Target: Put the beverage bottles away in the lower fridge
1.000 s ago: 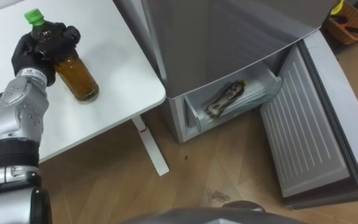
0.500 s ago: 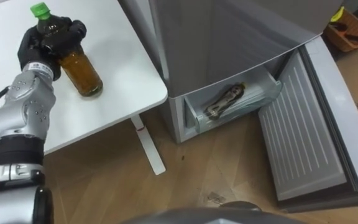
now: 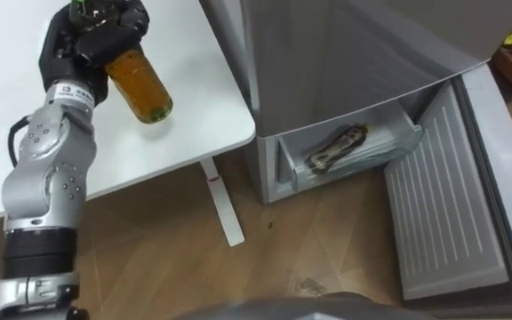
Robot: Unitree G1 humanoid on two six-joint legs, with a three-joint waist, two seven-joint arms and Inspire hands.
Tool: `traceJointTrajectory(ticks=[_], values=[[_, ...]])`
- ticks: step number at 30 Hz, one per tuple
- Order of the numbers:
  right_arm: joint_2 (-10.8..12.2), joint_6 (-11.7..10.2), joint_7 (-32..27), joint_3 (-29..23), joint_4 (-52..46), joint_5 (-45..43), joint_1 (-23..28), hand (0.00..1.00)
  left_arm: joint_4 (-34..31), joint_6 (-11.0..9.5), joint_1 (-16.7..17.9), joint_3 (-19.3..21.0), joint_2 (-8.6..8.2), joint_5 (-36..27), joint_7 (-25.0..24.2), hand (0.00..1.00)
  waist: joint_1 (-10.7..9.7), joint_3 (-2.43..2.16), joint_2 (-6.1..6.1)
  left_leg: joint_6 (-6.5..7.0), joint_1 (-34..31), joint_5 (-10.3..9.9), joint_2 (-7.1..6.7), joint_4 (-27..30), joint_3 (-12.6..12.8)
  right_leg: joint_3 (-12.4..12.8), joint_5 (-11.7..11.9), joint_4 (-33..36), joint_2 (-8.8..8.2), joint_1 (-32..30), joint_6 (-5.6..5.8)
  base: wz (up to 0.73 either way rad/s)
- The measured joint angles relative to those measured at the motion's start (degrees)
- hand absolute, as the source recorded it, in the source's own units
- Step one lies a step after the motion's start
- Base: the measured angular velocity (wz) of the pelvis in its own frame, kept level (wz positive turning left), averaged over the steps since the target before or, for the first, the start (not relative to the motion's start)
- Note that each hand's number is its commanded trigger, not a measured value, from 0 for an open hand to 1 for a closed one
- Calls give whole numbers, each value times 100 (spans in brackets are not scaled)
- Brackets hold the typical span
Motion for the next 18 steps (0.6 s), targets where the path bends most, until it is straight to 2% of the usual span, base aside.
traceJointTrajectory(ticks=[1, 5, 7, 11, 15, 18], values=[[-1, 1, 22, 37, 1, -2, -18, 0, -109, 16, 52, 0, -1, -1, -22, 100, 93, 1, -2, 0, -11, 0, 0, 5, 7, -23, -1, -11, -6, -1, -2, 7], [0, 10, 48, 105, 5, -7, -6, 0, -624, 16, 157, 3, -2, 1, -27, 100, 230, 0, -23, -1, -95, 2, -32, 65, -97, -198, -8, -89, -73, 50, -1, 23], [-2, 40, 46, 112, 29, -3, -7, 0, -948, 16, 171, 7, 1, -3, -27, 100, 365, 13, -46, 1, -96, 3, -59, 93, -212, -279, -19, -108, -91, 113, 12, 23], [-5, 45, 35, 116, 48, 1, -12, 0, -1265, 11, 213, 25, 2, -52, -47, 100, 447, 13, -75, 3, -91, 4, -84, 116, -259, -421, -48, -125, -104, 191, 29, 23], [7, -12, -15, 155, 7, -2, -12, 0, -1725, 4, 690, 36, -8, -250, -107, 100, 473, -38, -111, 3, -100, 4, -90, 133, -292, -529, -58, -204, -130, 265, 31, 14], [7, -9, -81, 349, -15, -8, -5, 0, -1777, 4, 874, 36, -183, -513, -195, 100, 588, -37, -115, 3, -132, 4, -96, 165, -344, -582, -63, -198, -134, 264, 33, 10]])
